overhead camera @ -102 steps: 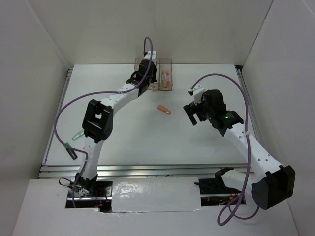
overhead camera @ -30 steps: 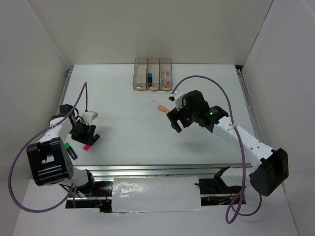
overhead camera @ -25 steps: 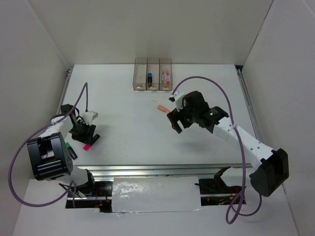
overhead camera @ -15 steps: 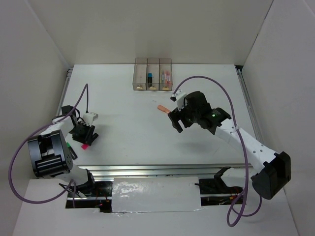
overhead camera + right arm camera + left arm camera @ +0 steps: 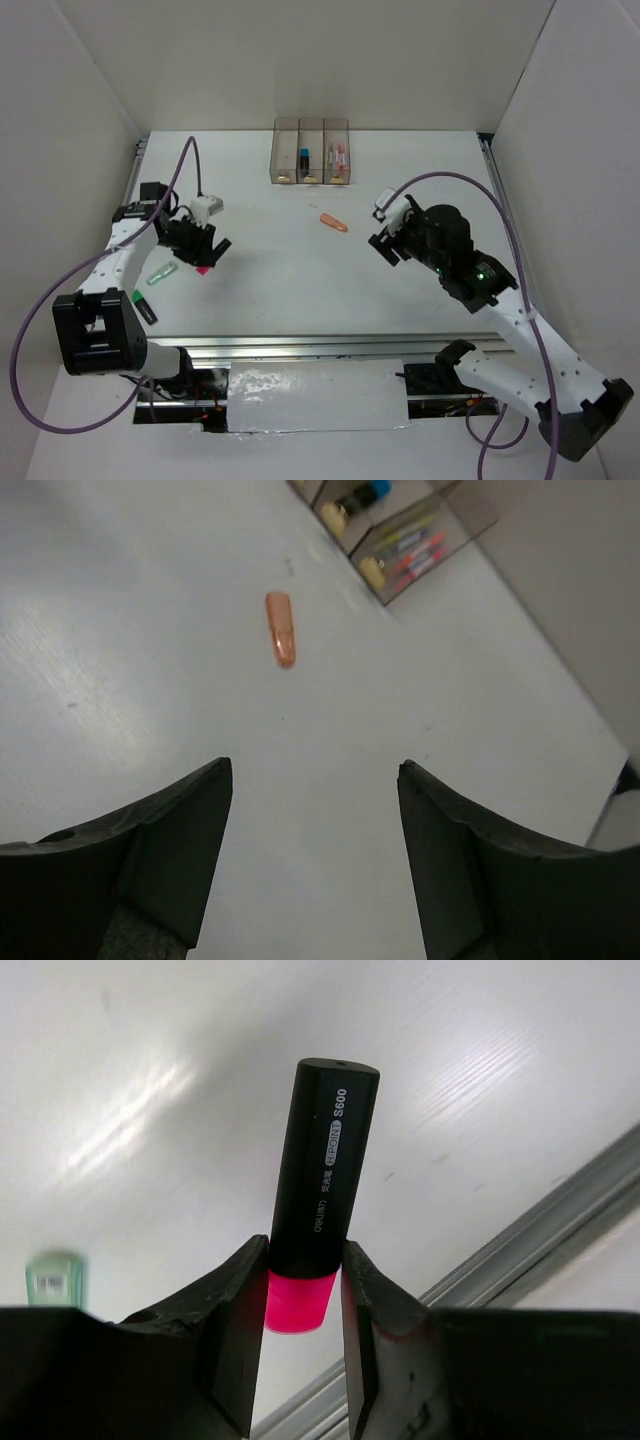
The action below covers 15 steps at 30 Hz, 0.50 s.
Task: Sort the stationery into containers
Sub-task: Pass the stationery from the left arm to the right
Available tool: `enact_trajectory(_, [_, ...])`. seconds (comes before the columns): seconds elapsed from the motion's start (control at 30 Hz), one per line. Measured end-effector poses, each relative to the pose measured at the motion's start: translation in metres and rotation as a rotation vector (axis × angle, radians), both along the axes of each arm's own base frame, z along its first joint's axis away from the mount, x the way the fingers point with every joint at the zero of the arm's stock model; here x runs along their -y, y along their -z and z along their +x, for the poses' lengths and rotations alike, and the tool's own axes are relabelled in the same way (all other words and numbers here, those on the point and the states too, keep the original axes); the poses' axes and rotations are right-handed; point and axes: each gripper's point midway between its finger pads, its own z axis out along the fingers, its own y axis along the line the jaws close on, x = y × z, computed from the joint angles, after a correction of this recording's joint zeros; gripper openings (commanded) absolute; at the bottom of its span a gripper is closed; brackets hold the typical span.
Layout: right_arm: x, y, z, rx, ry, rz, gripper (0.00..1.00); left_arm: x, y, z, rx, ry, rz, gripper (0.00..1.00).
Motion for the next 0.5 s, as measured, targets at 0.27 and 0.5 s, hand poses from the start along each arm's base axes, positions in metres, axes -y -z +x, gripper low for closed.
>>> enact_trajectory(0.27, [-0.041, -0.079, -0.026, 0.372, -0.274, 0.036, 0.48, 0.122, -0.078, 0.002, 0.071, 0.246, -0.262, 0.0])
enact_trajectory(0.5, [-0.106, -0.055, -0.07, 0.504, -0.589, -0.061, 0.41, 0.206, -0.112, -0.045, -0.048, 0.491, -0.461, 0.0])
